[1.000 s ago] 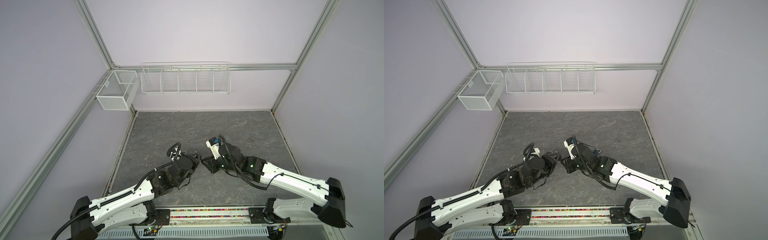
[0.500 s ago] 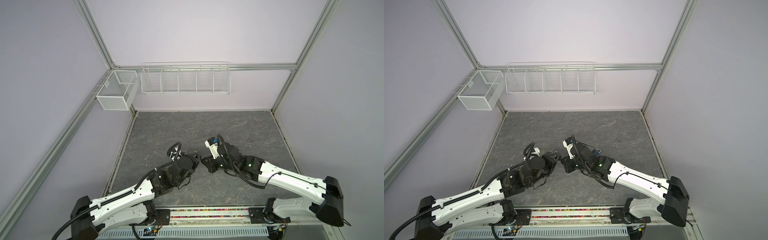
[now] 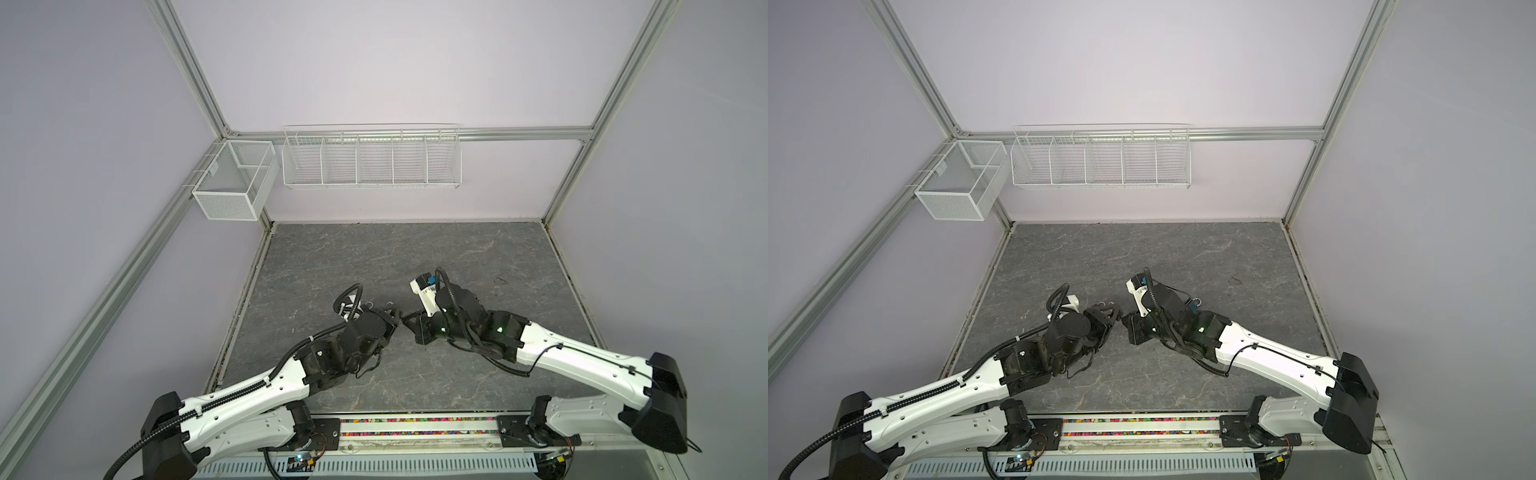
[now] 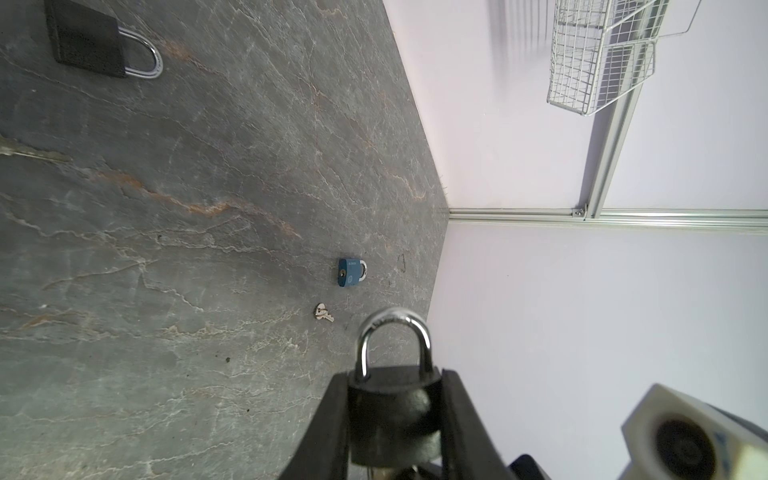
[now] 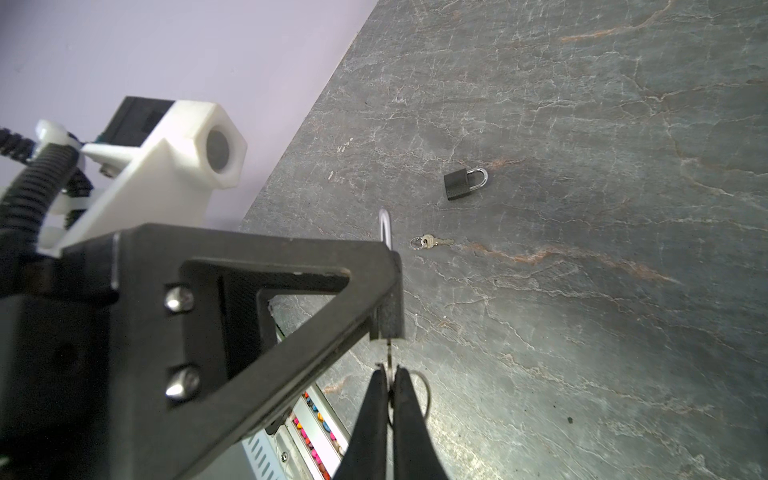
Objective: Unlock with the key
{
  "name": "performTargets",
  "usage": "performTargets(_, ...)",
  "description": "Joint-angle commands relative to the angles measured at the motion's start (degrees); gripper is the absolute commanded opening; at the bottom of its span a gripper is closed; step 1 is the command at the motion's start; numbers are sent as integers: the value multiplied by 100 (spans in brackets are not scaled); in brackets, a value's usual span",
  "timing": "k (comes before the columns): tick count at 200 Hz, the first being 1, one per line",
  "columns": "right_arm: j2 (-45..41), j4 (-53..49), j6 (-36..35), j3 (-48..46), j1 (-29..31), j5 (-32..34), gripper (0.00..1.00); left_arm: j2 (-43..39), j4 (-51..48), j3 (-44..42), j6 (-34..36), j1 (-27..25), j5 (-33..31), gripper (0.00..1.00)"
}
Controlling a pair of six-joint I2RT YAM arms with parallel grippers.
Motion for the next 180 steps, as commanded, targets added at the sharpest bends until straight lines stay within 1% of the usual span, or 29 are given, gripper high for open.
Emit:
performTargets(1, 96, 518, 166, 246, 3, -264, 7, 148, 485, 301, -30, -36, 571, 0)
performTargets(25, 24, 630, 309, 218, -39, -273, 7, 133, 611, 247, -36, -36, 665, 0)
performTargets(55, -221, 1099, 624, -22, -221, -852, 7, -18, 514, 197, 111, -36, 640, 0)
performTargets(73, -337, 1280, 714, -66, -267, -1181, 7, -81, 844, 35, 192, -35, 683, 0)
performTargets(85, -360, 1288, 806, -58, -307, -1323, 7, -92, 1072, -25, 297, -36, 767, 0)
performTargets(99, -409, 1354, 907, -90, -351, -1460, 7, -147, 1058, -13, 402, -32, 821, 0)
performTargets(126, -525, 1792, 1230, -267, -482, -1818, 7, -285, 1091, -48, 552, -31, 884, 0)
performTargets(150, -516, 2178, 1528, -312, -534, -2115, 7, -341, 1214, -143, 521, -35, 935, 0)
performTargets(169, -549, 2187, 1646, -305, -540, -2109, 7, -373, 1314, -180, 511, -31, 939, 0)
performTargets(180, -590, 1907, 1557, -237, -532, -1943, 7, -395, 1269, -163, 520, -29, 899, 0)
